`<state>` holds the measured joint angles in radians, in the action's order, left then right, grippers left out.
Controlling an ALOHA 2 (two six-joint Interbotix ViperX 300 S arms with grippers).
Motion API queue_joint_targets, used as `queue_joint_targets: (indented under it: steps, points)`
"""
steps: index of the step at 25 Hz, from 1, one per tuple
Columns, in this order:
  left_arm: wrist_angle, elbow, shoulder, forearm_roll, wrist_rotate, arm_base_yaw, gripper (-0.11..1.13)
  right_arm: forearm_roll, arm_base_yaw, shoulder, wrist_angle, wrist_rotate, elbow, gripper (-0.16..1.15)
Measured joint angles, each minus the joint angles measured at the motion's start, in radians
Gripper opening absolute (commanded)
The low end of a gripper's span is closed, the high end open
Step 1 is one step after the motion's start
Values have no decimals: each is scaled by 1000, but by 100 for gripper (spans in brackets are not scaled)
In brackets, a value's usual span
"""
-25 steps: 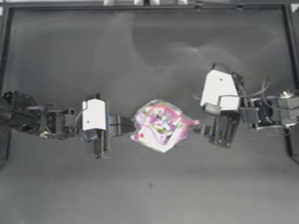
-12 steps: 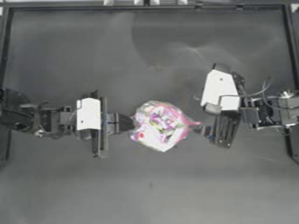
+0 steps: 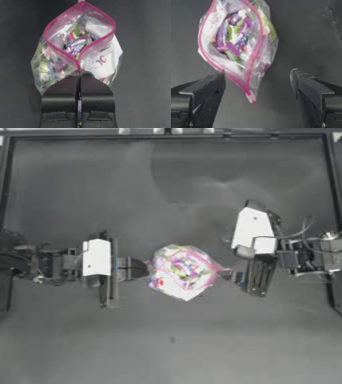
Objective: Put candy in bag
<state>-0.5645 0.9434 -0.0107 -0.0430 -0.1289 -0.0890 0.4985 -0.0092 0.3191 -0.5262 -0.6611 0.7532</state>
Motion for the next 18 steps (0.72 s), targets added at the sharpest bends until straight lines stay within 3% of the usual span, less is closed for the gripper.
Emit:
queue_joint_targets:
  steps: [12,15,18]
  points:
    - [32,21,-40,-5,0,-3,11,0,0,2,5,0,3,102]
    - [40,21,-40,-11,2,-5,30,0,0,2,5,2,3,102]
    - [43,15,-40,-15,0,-6,61,-2,0,2,5,0,3,102]
